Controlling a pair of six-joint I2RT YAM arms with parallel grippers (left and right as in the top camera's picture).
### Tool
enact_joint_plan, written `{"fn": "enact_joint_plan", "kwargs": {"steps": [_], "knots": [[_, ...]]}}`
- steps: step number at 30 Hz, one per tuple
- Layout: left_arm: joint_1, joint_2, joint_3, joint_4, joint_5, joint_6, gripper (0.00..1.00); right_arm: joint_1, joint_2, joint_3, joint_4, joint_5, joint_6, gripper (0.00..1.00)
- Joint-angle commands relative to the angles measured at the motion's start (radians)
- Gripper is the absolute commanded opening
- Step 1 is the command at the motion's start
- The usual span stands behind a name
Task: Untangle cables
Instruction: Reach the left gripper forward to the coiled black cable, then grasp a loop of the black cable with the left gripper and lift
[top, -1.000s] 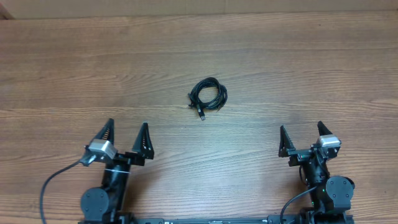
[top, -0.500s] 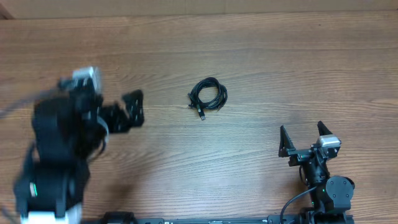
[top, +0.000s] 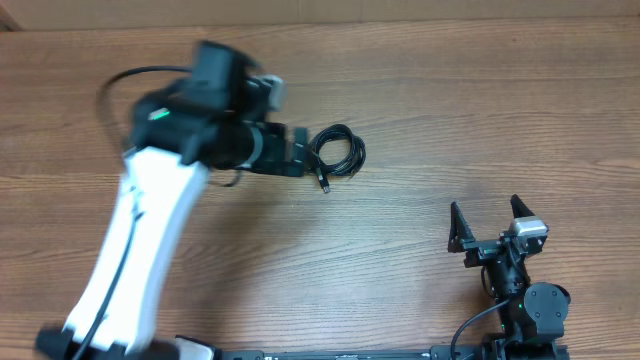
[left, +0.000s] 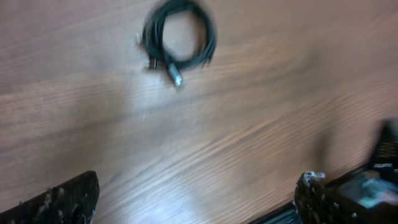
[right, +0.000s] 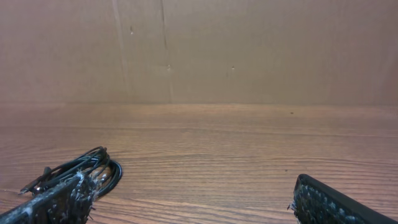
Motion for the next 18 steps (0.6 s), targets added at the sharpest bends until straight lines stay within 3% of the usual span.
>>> {"fn": "enact_joint_plan", "kwargs": {"steps": [1, 8, 18], "knots": [[-0.064, 0.117, 0.018, -0.009, -0.14, 0.016, 0.99, -0.002, 0.0, -0.01, 0.004, 0.005, -0.005, 1.0], [-0.089, 0.294, 0.018, 0.03, -0.031, 0.015, 1.0, -0.002, 0.0, -0.01, 0.004, 0.005, -0.005, 1.0], [-0.117, 0.445, 0.018, 0.277, 0.021, 0.008, 1.0, -0.002, 0.0, -0.01, 0.004, 0.005, -0.005, 1.0]]}}
